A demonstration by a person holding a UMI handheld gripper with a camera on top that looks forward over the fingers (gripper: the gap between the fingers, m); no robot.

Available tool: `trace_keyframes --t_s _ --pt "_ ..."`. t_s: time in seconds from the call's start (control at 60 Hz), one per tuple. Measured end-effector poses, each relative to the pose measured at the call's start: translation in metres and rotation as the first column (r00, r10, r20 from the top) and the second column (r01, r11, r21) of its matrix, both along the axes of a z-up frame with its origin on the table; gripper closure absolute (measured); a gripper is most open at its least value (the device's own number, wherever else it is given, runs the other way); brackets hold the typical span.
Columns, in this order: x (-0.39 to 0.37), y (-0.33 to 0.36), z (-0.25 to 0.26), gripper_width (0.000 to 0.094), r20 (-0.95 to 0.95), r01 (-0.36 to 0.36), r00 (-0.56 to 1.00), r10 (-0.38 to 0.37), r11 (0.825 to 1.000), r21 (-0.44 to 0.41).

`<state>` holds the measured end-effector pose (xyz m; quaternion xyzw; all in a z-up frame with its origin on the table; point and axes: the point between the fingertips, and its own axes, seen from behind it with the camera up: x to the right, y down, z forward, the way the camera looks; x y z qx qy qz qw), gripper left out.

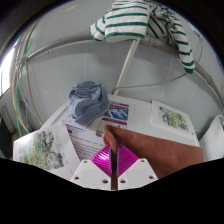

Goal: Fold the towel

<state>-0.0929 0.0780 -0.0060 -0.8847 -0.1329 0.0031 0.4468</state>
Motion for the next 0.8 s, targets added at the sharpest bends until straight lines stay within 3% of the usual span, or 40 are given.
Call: trace_keyframes --t_s 0.1,0.3,0.45,0.6,0.8 --pt "0.002 0.0 0.001 0.0906 0.012 -0.018 1.0 0.018 1.0 0.021" --pt "0.001 -0.006 0.02 0.0925 -0.116 -0.046 0.992 0.044 0.999 -0.016" --pt "0.082 -0.004 0.071 0.092 -0.194 0.074 0.979 -0.066 0.997 0.036" --pt "0.194 -0.01 0.09 0.0912 -0.17 0.235 0.961 -0.22 0.969 0.073" --pt "0.288 -0.021 0.02 0.0907 -0.108 0.36 0.924 -0.367 0.93 -0.073"
